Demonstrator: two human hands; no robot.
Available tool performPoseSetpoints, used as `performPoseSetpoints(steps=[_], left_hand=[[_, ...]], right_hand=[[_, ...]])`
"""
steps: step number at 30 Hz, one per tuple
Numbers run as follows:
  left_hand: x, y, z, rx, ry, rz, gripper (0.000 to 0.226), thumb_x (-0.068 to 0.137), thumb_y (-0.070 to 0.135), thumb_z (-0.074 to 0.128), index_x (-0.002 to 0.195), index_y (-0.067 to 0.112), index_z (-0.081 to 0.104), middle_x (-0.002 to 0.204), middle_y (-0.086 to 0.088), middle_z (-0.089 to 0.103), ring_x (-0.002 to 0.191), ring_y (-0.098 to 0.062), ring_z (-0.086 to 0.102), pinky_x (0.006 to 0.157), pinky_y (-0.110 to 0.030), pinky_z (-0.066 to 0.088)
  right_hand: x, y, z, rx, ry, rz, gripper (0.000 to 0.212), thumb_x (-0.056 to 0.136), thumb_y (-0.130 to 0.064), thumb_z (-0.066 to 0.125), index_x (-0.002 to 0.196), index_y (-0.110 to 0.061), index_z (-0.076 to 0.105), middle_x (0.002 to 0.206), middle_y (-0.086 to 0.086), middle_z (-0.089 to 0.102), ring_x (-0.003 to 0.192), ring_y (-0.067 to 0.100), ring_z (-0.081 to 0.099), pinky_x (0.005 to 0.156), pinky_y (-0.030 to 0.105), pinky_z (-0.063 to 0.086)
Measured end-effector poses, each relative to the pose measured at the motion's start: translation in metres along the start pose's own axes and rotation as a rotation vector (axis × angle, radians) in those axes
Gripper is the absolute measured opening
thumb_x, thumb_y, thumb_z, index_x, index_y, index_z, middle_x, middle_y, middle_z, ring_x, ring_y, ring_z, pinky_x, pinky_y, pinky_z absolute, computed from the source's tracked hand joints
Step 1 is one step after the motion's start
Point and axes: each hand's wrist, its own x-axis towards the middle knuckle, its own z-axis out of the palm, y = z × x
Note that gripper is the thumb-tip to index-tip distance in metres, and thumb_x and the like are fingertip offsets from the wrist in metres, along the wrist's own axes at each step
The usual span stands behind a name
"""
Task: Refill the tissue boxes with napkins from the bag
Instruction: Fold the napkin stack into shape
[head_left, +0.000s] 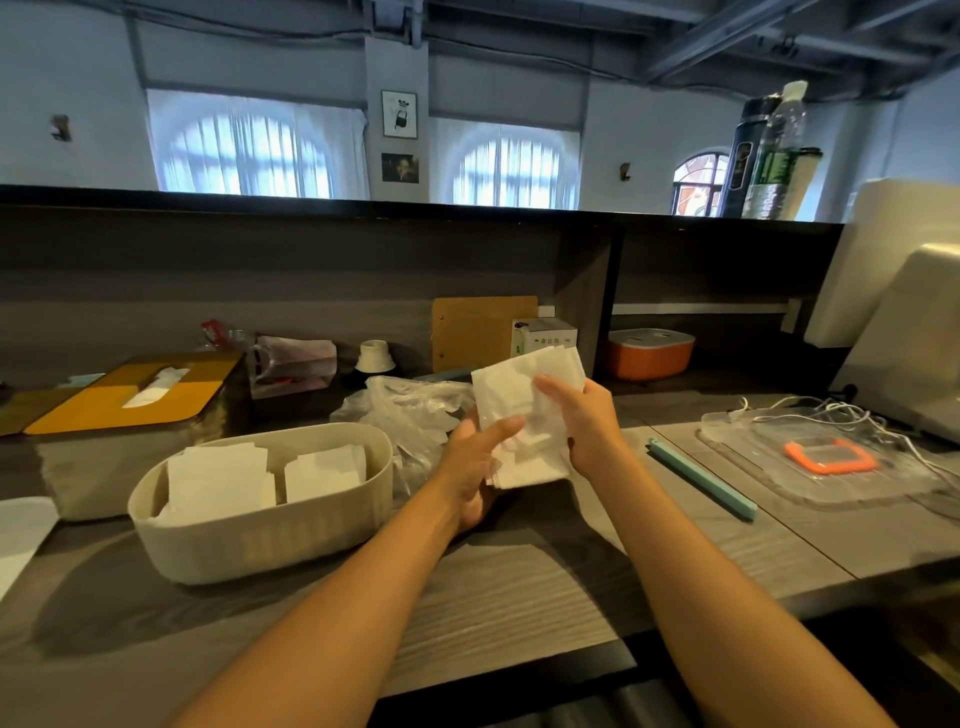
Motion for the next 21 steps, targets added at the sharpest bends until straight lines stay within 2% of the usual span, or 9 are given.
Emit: performPoseSetpoints(steps=[2, 5, 7, 9, 11, 13, 16, 19, 21], left_hand=[[0.001, -0.002, 0.002, 0.028, 0.007, -0.007, 0.032, 0.088, 0.008, 0.070, 0.114, 0.022, 0.057, 0.110, -0.008, 0.070, 0.096, -0.025, 0.070, 0.076, -0.038, 0.060], [0.005, -0.004, 0.003, 0.078, 0.042, -0.019, 0.052, 0.085, 0.000, 0.072, 0.130, 0.015, 0.053, 0.122, -0.013, 0.066, 0.106, -0.030, 0.067, 0.090, -0.050, 0.057], [0.006, -0.004, 0.003, 0.105, 0.038, -0.022, 0.057, 0.084, -0.003, 0.072, 0.133, 0.015, 0.050, 0.125, -0.013, 0.064, 0.111, -0.032, 0.065, 0.093, -0.052, 0.055], [0.006, -0.002, 0.003, 0.118, -0.008, -0.032, 0.058, 0.084, -0.008, 0.068, 0.132, 0.019, 0.049, 0.124, -0.013, 0.063, 0.112, -0.033, 0.063, 0.093, -0.052, 0.055], [0.005, -0.001, 0.002, 0.147, -0.030, -0.042, 0.059, 0.085, -0.009, 0.066, 0.133, 0.020, 0.048, 0.124, -0.013, 0.062, 0.113, -0.034, 0.062, 0.094, -0.054, 0.054], [0.008, 0.000, 0.000, 0.146, 0.026, -0.042, 0.057, 0.087, -0.008, 0.065, 0.136, 0.016, 0.048, 0.125, -0.013, 0.061, 0.112, -0.033, 0.062, 0.093, -0.053, 0.055], [0.012, 0.002, -0.008, 0.121, 0.128, -0.046, 0.041, 0.094, 0.005, 0.060, 0.132, 0.017, 0.051, 0.127, -0.010, 0.063, 0.108, -0.030, 0.066, 0.088, -0.045, 0.058], [0.013, 0.007, -0.014, -0.138, 0.168, -0.134, 0.045, 0.096, 0.030, 0.057, 0.138, 0.017, 0.052, 0.123, -0.014, 0.067, 0.104, -0.034, 0.069, 0.091, -0.050, 0.056], [0.012, 0.009, -0.015, -0.180, 0.167, -0.135, 0.049, 0.096, 0.046, 0.051, 0.137, 0.019, 0.053, 0.119, -0.016, 0.070, 0.105, -0.036, 0.069, 0.093, -0.052, 0.055]], right_hand=[[0.001, 0.002, 0.000, -0.013, 0.023, 0.003, 0.030, 0.085, -0.024, 0.074, 0.111, -0.017, 0.059, 0.101, 0.004, 0.064, 0.093, 0.024, 0.062, 0.072, 0.038, 0.054], [0.002, 0.002, 0.001, -0.043, 0.028, -0.034, 0.025, 0.085, -0.022, 0.074, 0.107, -0.018, 0.061, 0.095, 0.000, 0.062, 0.087, 0.016, 0.059, 0.067, 0.030, 0.049], [0.002, 0.002, 0.000, -0.041, 0.045, -0.062, 0.022, 0.086, -0.020, 0.073, 0.105, -0.019, 0.061, 0.091, -0.004, 0.061, 0.083, 0.012, 0.056, 0.061, 0.025, 0.045], [0.004, 0.001, -0.003, 0.024, 0.087, -0.054, 0.019, 0.088, -0.017, 0.071, 0.103, -0.021, 0.060, 0.097, -0.001, 0.063, 0.088, 0.015, 0.059, 0.066, 0.028, 0.050], [0.005, -0.002, -0.007, 0.137, 0.137, -0.058, 0.018, 0.089, -0.017, 0.070, 0.103, -0.024, 0.060, 0.106, 0.002, 0.065, 0.102, 0.023, 0.062, 0.082, 0.042, 0.056], [0.006, -0.008, -0.013, 0.325, 0.177, -0.066, 0.027, 0.089, -0.015, 0.070, 0.111, -0.025, 0.057, 0.109, 0.001, 0.063, 0.109, 0.026, 0.061, 0.091, 0.049, 0.055], [0.008, -0.017, -0.024, 0.487, 0.067, -0.094, 0.038, 0.089, -0.013, 0.068, 0.119, -0.027, 0.049, 0.116, 0.005, 0.058, 0.111, 0.027, 0.060, 0.091, 0.048, 0.056], [0.004, -0.019, -0.025, 0.424, -0.119, -0.055, 0.041, 0.081, -0.022, 0.072, 0.115, -0.031, 0.051, 0.120, 0.008, 0.058, 0.111, 0.027, 0.062, 0.085, 0.049, 0.058], [0.002, -0.019, -0.025, 0.328, -0.238, -0.015, 0.051, 0.073, -0.026, 0.073, 0.120, -0.028, 0.053, 0.119, 0.010, 0.059, 0.110, 0.029, 0.062, 0.081, 0.047, 0.059]])
